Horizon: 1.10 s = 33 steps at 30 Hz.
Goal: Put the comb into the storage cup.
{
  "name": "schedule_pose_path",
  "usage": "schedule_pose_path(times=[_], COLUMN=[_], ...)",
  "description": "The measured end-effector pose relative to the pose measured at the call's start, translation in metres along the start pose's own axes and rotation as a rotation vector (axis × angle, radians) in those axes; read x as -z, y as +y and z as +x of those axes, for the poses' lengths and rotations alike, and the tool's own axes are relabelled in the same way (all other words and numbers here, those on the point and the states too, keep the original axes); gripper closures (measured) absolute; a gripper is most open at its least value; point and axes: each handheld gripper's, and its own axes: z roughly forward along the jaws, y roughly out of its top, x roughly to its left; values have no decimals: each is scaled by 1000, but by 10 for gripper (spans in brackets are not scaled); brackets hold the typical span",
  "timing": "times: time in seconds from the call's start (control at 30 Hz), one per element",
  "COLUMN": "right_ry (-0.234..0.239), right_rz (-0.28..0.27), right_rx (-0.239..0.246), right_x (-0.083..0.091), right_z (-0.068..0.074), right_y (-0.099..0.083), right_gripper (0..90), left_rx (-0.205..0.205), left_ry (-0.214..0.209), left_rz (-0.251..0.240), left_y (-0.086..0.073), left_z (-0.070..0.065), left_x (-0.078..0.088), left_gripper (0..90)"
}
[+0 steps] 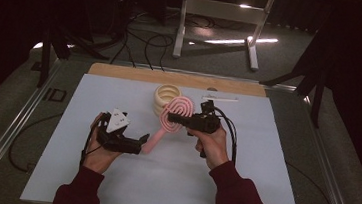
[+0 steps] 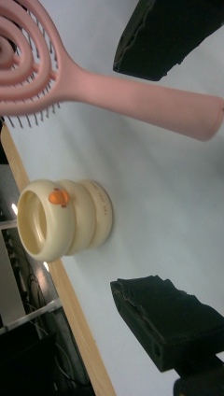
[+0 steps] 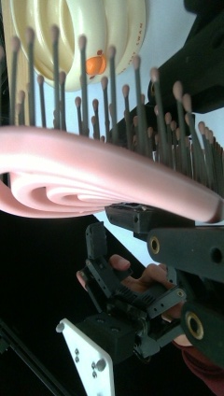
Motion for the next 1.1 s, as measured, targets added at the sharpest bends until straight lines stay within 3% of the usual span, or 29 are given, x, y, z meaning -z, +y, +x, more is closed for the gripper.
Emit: schedule_pose_path(times=[0.23,0.37,0.57,0.8,1.1], right_ry=[-9,-11,-13,-22,-28], right_rz=[-1,-5,-3,-3,-27], right_rx=[3,6,3,12,15], right_x=[4,6,6,9,14], right_z=[-1,-1,-1,1,4], right_y=[1,2,2,5,7], right_gripper=[637,637,637,637,637], left_rx=[41,57,45,61,91], left_ry=[26,38,35,37,76], left_rz=[-39,-35,-42,-48,-79], left_y=[-23,-34,-48,-67,-81], left_z=[11,18,20,26,34], left_x=[9,14,20,30,42], left_gripper=[3,2,2,2,2])
